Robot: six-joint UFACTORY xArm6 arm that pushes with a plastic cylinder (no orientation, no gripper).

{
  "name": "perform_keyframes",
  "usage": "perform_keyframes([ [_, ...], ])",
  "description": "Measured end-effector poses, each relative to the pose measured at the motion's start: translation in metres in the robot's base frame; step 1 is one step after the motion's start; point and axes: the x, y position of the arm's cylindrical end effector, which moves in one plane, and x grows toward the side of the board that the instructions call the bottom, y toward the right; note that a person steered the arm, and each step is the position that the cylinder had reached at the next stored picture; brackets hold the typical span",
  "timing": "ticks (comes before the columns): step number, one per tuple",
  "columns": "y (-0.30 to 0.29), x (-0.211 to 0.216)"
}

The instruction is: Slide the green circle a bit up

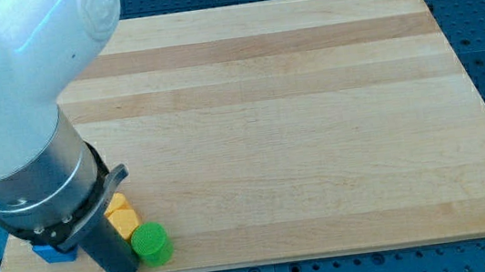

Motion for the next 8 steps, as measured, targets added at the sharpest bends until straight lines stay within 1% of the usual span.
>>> perform_keyframes([
  [1,0.008,-0.001],
  [4,0.065,0.0],
  [8,0.062,-0.033],
])
